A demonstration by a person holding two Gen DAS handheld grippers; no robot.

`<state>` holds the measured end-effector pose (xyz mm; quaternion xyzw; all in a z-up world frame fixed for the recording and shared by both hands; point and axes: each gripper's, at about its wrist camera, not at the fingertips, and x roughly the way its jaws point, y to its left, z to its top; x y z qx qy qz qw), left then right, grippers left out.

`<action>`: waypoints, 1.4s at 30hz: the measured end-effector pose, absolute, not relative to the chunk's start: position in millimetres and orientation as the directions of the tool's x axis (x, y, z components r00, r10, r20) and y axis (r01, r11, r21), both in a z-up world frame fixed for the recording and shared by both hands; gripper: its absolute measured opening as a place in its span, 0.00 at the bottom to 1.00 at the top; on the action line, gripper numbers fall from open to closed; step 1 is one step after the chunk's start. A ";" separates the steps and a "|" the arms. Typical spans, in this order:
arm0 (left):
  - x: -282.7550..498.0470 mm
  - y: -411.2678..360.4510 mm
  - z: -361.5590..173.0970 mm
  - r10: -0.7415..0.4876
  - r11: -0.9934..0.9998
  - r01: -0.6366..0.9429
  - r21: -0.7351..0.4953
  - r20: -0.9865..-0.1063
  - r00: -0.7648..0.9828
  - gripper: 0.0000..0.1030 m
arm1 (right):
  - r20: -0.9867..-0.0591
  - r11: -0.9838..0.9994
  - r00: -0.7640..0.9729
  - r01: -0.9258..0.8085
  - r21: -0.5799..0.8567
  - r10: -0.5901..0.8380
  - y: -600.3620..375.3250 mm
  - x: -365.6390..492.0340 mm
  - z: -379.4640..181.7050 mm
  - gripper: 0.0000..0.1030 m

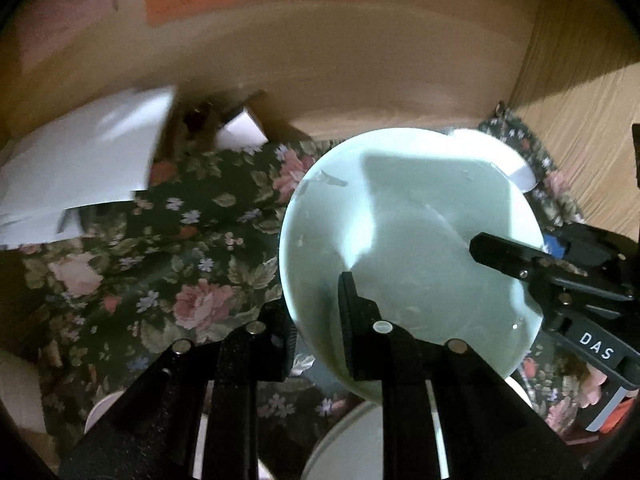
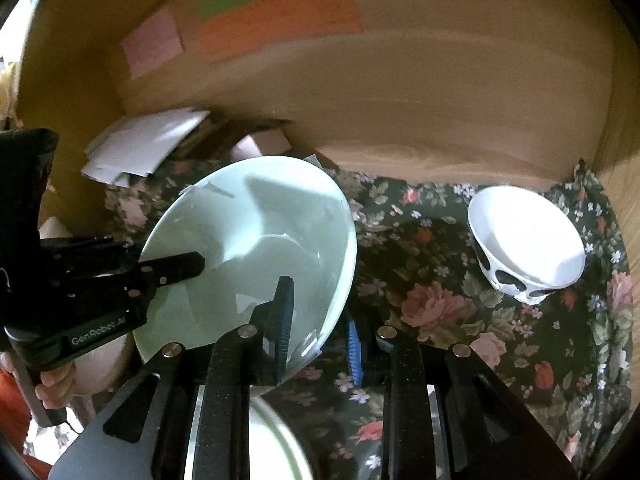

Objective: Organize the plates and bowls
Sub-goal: 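Lift the mint-green bowl with both grippers, then carry the mint-green bowl over the pale pink bowl and lower it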

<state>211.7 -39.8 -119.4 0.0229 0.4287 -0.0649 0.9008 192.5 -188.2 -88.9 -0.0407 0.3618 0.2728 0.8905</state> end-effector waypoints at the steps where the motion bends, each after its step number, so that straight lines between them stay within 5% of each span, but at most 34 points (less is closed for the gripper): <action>1: 207.6 -38.3 -115.9 -0.097 0.991 0.132 -0.017 -0.768 0.633 0.18 | -0.659 0.844 0.592 -0.521 0.125 0.463 -185.7 188.1 -85.6 0.21; 18: 124.8 15.2 -84.7 -0.026 1.000 0.030 -0.006 -0.677 0.736 0.18 | -0.610 0.792 0.595 -0.603 0.091 0.523 -132.5 131.9 -74.2 0.21; 42: 52.4 90.8 -100.1 0.044 0.993 -0.105 -0.050 -0.675 0.737 0.18 | -0.639 0.707 0.483 -0.694 0.138 0.599 -63.3 90.7 -100.9 0.21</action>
